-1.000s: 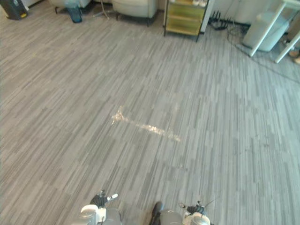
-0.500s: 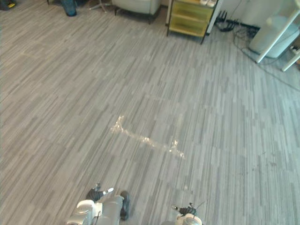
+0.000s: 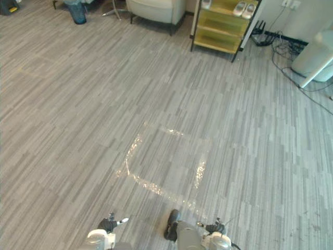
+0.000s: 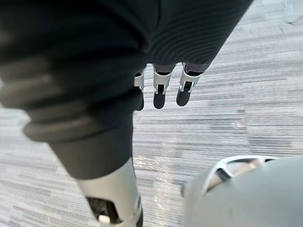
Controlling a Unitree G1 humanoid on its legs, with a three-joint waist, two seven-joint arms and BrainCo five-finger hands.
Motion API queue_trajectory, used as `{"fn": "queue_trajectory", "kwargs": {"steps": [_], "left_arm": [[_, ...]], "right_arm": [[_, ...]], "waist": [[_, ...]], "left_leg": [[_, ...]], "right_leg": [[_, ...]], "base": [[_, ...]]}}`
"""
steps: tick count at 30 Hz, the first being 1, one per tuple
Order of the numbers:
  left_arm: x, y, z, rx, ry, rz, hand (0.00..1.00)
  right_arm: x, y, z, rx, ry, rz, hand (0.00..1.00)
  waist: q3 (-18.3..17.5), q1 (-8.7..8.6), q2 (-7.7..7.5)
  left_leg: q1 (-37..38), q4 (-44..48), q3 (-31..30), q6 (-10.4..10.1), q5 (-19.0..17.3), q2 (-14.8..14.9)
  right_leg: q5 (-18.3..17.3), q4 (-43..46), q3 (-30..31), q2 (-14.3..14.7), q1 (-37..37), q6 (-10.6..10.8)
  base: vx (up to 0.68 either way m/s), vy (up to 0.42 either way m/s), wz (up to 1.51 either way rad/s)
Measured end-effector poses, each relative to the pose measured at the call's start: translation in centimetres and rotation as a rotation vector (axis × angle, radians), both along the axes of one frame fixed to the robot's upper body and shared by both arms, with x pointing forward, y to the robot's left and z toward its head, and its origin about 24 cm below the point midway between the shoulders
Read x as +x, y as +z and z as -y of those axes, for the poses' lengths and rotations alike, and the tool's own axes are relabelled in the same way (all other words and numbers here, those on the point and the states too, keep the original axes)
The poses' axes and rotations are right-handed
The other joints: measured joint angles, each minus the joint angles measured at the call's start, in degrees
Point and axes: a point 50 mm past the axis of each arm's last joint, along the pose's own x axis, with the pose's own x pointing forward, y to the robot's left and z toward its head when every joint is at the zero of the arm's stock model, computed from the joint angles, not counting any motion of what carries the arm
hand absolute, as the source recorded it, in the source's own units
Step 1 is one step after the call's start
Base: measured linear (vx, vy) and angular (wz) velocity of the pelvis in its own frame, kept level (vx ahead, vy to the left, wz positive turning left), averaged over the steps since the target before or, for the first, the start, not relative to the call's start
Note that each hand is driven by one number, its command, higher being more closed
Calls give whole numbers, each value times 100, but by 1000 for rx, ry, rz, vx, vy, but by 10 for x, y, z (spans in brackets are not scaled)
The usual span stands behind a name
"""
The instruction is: Pick up cushions and gather them together orderly.
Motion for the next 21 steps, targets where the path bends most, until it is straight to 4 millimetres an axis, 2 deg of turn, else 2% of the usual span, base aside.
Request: {"fn": "queue_trajectory", "kwargs": {"steps": [1, 2, 4, 5, 6, 7, 8, 9, 11, 12, 14, 15, 16, 18, 21], "left_arm": [[5, 3, -2, 2, 5, 27, 0], [9, 6, -3, 5, 4, 56, 0], [13, 8, -3, 5, 3, 74, 0], [17, 10, -2, 2, 3, 87, 0], [18, 10, 1, -4, 4, 89, 0], [18, 10, 2, -8, 5, 88, 0], [16, 9, 3, -9, 3, 84, 0], [18, 10, 0, 5, 3, 85, 0], [22, 12, -3, 16, -17, 94, 0], [22, 12, -6, 24, -19, 92, 0], [18, 10, -6, 23, -18, 73, 0], [15, 8, -8, 29, -24, 57, 0], [12, 6, -8, 34, -46, 40, 0], [9, 5, -10, 47, -66, 27, 0], [2, 2, -14, 54, -61, -2, 0]], "right_arm": [[0, 0, -1, 4, 8, -1, 0], [1, 0, -2, 9, 7, 3, 0], [5, 1, -4, 13, 9, 13, 0], [11, 3, -1, 5, 8, 28, 0], [10, 3, 0, 8, -3, 30, 0], [9, 3, 0, 8, -6, 29, 0], [5, 2, 0, 4, -13, 21, 0], [5, 0, -11, 22, 11, 17, 0], [4, -1, -19, 36, 24, 19, 0], [4, -1, -20, 38, 26, 18, 0], [4, -2, -19, 29, 42, 10, 0], [3, -2, -20, 35, 45, 6, 0], [0, -4, -21, 41, 43, -5, 0], [-2, -5, -18, 38, 49, -15, 0], [-1, -4, -15, 22, 74, -15, 0]], "waist": [[36, 65, -63], [38, 76, -123], [46, 126, -151], [61, 145, -154], [78, 162, -138], [72, 168, -123], [43, 250, -67], [-4, 296, -281], [2, 299, -441], [-8, 316, -457], [-20, 322, -435], [-26, 328, -446], [-49, 296, -488], [-73, 215, -497], [-149, 134, -422]], "left_leg": [[-311, 290, 93, 26, -107, -16], [-736, 114, 259, 77, -226, -75], [-1138, -686, 461, 192, -327, -223], [-1305, -1418, 507, 210, -286, -383], [-1361, -3057, 437, 241, 245, -684], [-1359, -3287, 401, 254, 456, -726], [-1191, -3719, 374, 258, 1436, -784], [-1080, -3746, 546, 454, 1342, -952], [-1153, -3379, 613, 550, 958, -1062], [-1154, -3112, 693, 613, 723, -1060], [-833, -3027, 856, 680, 347, -1050], [-555, -3169, 933, 726, 267, -1088], [-310, -3323, 993, 757, 203, -1150], [116, -3574, 982, 796, 131, -1237], [513, -3900, 928, 788, 132, -1103]], "right_leg": [[-87, -89, 47, 8, 283, 8], [-93, -322, 88, 7, 622, 19], [-95, -552, 209, -29, 906, 46], [-119, -702, 273, -92, 1054, 197], [-251, -814, 371, -216, 1286, 443], [-276, -816, 386, -239, 1326, 481], [-377, -823, 576, -233, 1436, 645], [-421, -870, 734, -426, 1520, 729], [-457, -876, 876, -576, 1603, 794], [-521, -654, 928, -655, 1599, 897], [-647, 651, 1137, -859, 1173, 1121], [-563, 1656, 1214, -1040, 799, 1279], [-595, 2511, 1188, -1245, 473, 1324], [-864, 3012, 853, -1456, 163, 1132], [-1037, 2165, 408, -1266, -257, 962]], "base": [[449, -89, -21], [423, -61, -23], [425, 2, -30], [524, 164, -35], [435, 156, -26], [444, 211, -38], [353, 160, -30], [458, 192, -27], [469, 163, -10], [519, 194, -23], [370, 171, -39], [329, 158, -36], [405, 143, -18], [381, 49, 8], [330, -68, 13]]}}
